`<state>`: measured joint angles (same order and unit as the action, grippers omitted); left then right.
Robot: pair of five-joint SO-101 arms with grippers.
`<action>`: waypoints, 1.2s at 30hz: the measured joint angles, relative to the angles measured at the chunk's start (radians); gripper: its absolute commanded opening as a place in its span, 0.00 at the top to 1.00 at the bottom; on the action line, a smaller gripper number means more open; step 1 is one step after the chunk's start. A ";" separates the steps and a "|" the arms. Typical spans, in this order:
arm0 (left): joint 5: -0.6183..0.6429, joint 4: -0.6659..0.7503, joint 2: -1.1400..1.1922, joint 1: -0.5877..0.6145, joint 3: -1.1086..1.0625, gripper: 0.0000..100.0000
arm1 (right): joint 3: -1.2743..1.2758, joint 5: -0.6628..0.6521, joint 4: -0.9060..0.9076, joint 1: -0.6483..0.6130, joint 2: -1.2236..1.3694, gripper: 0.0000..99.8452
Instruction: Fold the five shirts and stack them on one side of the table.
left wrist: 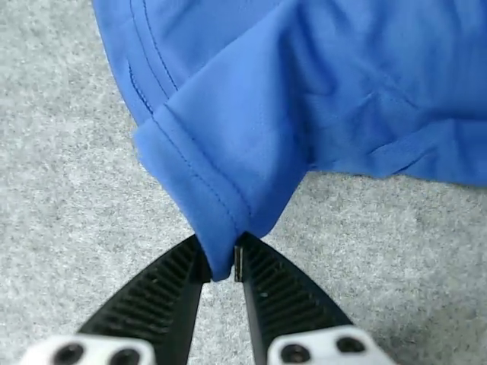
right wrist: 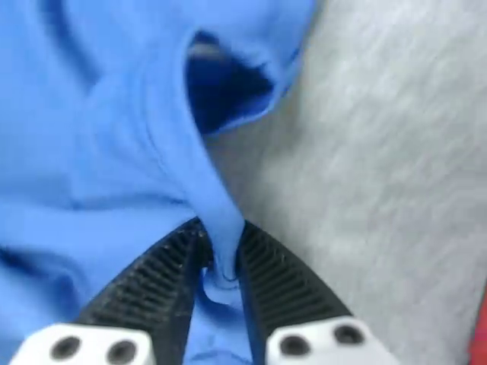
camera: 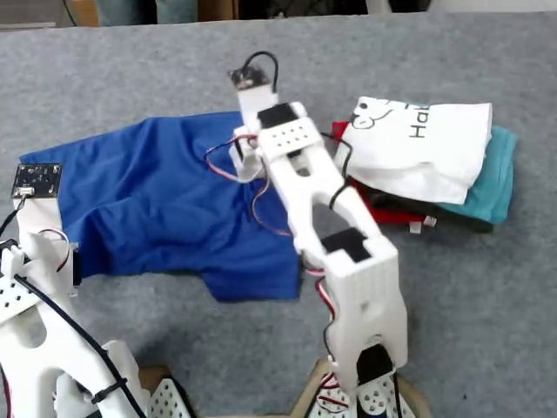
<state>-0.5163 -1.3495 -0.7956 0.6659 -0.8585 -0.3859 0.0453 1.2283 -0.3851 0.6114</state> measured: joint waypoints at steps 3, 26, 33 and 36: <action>0.003 0.000 0.000 0.000 0.000 0.97 | -0.091 0.000 -0.080 0.025 0.081 0.91; 0.006 0.006 0.000 0.000 0.006 0.97 | -0.535 0.012 0.529 0.057 0.077 0.95; 0.006 0.006 0.000 0.000 0.006 0.97 | 0.008 0.080 0.512 0.044 -0.262 0.80; 0.006 0.006 0.000 0.000 0.006 0.97 | 0.264 0.110 0.470 0.043 -0.388 0.80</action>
<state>-0.5102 -1.3433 -0.7956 0.6659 -0.8523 -0.1220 0.1557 1.6978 -0.3422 0.2232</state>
